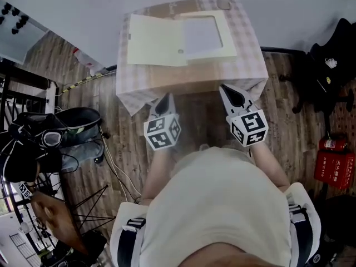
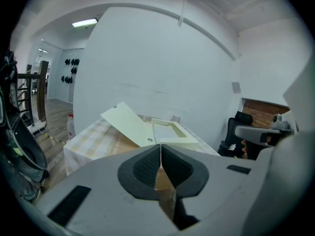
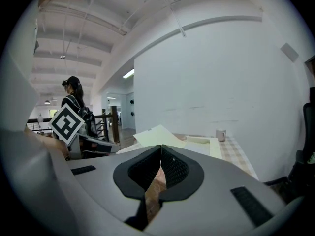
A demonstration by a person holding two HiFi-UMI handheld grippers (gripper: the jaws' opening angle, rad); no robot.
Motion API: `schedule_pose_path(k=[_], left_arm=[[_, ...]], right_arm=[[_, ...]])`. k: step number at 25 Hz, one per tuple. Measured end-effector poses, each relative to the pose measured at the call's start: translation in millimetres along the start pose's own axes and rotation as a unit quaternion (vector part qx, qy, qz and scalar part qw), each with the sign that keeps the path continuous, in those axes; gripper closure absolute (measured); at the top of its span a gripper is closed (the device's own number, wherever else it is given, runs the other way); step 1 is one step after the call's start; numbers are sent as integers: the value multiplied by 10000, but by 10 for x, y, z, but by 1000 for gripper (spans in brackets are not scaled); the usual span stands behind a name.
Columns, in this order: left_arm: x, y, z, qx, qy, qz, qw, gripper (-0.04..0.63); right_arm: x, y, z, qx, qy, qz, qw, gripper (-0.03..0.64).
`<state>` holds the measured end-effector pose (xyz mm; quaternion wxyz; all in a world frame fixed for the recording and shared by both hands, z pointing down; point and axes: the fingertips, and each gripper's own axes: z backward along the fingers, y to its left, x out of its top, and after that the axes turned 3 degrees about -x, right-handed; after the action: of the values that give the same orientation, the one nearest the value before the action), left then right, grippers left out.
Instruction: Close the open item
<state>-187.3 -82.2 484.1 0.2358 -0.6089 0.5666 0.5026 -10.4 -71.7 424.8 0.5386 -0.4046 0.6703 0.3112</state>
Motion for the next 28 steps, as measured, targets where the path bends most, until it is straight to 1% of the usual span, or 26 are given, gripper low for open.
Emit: schedule_pose_path(k=[3,6,10,14,19,23,26,27,28], left_arm=[[72,172,-95,145,37,-34,9999,589],[127,334,-167,369,65,-1,9993,589],[198,534,-418,577,-33,102,9983,589],[299,833,-739,750,-173,324,9965,588],[471,1110,-985,941,-545,842,9905,588],[619,1357,-1114,1171,-722,913,9863,588],[688,1534,-1223,1331,-752,1025,9829,585],[700,1584,-1248,1355,-731,1065,9823,578],[707,1629,-1271,1370,-693,1103,9820,549]], right_arm=[[39,-21,-108,0,29,1,10000,615],[82,-52,-170,38,37,-22,10000,615],[29,-202,-375,128,95,-38,9999,615],[40,-323,-768,353,105,107,9993,615],[237,-503,-1174,684,60,288,9972,616],[385,-579,-1493,966,-17,397,9945,615],[427,-609,-1713,1122,-35,416,9928,615],[440,-601,-1772,1170,-46,405,9923,615],[456,-590,-1824,1218,-63,395,9918,615]])
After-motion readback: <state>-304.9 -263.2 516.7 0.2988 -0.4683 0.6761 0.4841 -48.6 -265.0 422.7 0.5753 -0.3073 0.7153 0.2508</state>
